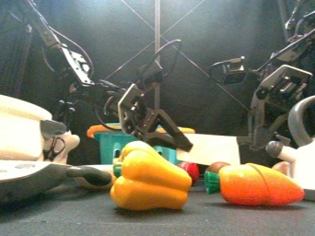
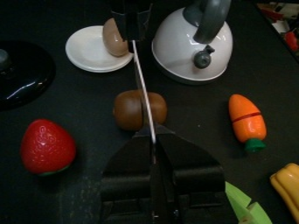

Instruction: Cut kiwi

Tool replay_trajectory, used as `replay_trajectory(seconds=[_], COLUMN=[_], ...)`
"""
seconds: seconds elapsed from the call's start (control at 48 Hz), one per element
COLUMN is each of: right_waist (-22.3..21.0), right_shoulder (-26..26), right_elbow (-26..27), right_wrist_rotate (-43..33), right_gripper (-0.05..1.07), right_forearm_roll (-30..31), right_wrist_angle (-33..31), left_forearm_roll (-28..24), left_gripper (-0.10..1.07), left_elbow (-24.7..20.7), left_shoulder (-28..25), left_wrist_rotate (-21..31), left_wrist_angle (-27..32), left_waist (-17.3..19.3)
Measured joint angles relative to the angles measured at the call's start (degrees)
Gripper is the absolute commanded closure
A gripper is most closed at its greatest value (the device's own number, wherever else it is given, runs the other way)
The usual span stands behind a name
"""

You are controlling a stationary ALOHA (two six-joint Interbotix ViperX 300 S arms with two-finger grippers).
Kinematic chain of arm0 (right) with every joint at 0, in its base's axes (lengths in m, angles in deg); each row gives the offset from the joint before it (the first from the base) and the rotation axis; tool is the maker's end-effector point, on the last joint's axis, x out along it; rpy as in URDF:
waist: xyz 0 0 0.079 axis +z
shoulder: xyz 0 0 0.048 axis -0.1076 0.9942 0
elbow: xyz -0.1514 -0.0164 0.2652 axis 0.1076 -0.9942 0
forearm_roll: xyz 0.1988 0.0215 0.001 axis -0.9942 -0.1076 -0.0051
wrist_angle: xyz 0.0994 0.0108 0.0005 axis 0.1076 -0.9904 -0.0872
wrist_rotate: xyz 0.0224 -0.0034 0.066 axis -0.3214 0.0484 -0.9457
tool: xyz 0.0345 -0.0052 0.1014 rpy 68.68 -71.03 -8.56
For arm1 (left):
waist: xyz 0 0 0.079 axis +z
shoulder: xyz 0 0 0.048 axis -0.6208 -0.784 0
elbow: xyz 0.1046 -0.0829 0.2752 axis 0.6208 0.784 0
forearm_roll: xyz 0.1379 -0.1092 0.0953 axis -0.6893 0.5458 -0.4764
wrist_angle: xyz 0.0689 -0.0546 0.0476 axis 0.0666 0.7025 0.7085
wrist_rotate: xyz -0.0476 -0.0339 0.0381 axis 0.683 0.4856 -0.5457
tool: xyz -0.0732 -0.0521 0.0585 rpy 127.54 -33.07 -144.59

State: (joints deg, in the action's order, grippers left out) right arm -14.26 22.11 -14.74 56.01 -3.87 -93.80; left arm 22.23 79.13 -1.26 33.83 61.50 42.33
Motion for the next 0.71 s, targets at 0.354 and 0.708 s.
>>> replay_trajectory(seconds=[0.354, 0.708], right_waist=[0.0, -0.09], right_shoulder=[0.35, 4.92], right_elbow=[0.26, 1.23], right_wrist_rotate=[-0.44, -0.44], right_gripper=[0.81, 0.81], right_forearm_roll=[0.18, 0.26], right_wrist_angle=[0.09, 1.67], left_forearm_roll=[0.0, 0.0], left_gripper=[0.6, 0.6], left_elbow=[-0.7, -0.53], left_shoulder=[-0.35, -1.76], left_wrist_rotate=[0.0, 0.09], left_wrist_angle=[1.23, 1.41], left_waist=[0.18, 0.18])
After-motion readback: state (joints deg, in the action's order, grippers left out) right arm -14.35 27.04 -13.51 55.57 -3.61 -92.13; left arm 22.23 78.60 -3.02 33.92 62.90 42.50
